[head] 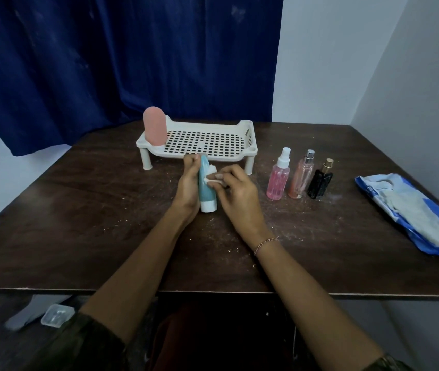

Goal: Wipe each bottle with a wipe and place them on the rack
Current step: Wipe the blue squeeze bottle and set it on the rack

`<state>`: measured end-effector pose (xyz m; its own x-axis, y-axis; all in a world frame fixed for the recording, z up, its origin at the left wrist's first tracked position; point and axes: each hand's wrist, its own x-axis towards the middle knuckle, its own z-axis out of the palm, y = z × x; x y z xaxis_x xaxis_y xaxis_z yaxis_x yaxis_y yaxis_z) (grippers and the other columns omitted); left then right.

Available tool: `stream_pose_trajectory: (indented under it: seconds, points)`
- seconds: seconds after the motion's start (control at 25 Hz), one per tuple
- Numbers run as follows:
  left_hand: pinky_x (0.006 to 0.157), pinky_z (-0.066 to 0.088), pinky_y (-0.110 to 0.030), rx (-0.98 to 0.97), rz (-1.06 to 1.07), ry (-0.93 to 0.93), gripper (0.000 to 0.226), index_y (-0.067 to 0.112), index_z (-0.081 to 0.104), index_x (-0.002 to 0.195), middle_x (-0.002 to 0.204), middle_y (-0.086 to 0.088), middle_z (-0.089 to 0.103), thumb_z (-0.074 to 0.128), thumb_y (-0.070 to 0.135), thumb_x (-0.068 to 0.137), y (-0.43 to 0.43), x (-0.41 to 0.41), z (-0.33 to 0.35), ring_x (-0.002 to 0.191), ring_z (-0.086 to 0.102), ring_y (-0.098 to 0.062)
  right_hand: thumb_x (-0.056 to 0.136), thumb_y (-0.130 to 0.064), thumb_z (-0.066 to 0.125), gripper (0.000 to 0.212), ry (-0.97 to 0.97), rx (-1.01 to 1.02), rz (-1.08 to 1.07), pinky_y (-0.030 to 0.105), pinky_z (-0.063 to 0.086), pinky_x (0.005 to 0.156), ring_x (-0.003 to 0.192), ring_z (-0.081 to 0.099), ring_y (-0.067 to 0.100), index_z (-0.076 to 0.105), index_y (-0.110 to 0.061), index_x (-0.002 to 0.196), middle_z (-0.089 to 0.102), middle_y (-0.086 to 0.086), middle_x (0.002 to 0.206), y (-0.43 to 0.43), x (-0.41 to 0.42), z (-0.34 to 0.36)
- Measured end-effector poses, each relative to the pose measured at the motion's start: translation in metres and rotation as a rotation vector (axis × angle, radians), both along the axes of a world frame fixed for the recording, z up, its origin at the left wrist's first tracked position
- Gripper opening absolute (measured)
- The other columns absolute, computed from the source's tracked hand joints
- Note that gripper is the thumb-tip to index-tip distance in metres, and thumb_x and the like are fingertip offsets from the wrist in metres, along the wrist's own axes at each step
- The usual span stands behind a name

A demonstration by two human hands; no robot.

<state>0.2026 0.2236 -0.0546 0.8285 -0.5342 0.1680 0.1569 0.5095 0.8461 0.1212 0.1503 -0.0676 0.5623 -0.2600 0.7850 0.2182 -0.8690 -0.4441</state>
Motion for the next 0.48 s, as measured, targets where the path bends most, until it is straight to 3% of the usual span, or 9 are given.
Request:
stream_pose_trajectory:
  seconds: [0.2, 0.36, 0.48]
  points:
    - [0.065, 0.044, -0.019, 0.015, -0.004, -0.005, 0.021, 0.017, 0.04, 0.081, 0.081, 0.002, 0.043, 0.032, 0.019, 0.101, -0.0011, 0.005, -0.0047, 0.072, 0.045, -0.006, 0.081, -0.006, 0.069, 0.016, 0.0, 0.098, 0.117, 0.008, 0.045, 0.074, 0.082, 0.053, 0.002, 0.068, 0.0, 0.096, 0.058, 0.007, 0.089, 0.002, -0.0037, -0.0008]
    - [0.066, 0.04, -0.024, 0.034, -0.008, -0.011, 0.02, 0.017, 0.041, 0.082, 0.081, 0.0, 0.041, 0.033, 0.02, 0.101, -0.0006, 0.0085, -0.0059, 0.073, 0.043, -0.009, 0.08, -0.007, 0.069, 0.016, 0.017, 0.04, 0.145, 0.016, 0.048, 0.079, 0.086, 0.055, 0.008, 0.069, 0.0, 0.095, 0.057, 0.008, 0.09, 0.007, -0.0029, -0.001]
    - [0.065, 0.042, -0.019, 0.031, -0.022, -0.052, 0.023, 0.016, 0.038, 0.08, 0.081, 0.001, 0.04, 0.03, 0.016, 0.101, -0.0016, 0.0053, -0.0051, 0.072, 0.042, -0.006, 0.081, -0.006, 0.069, 0.015, -0.044, 0.116, 0.066, 0.013, 0.047, 0.079, 0.086, 0.055, 0.004, 0.068, 0.0, 0.095, 0.059, 0.007, 0.091, 0.006, -0.0018, 0.0015]
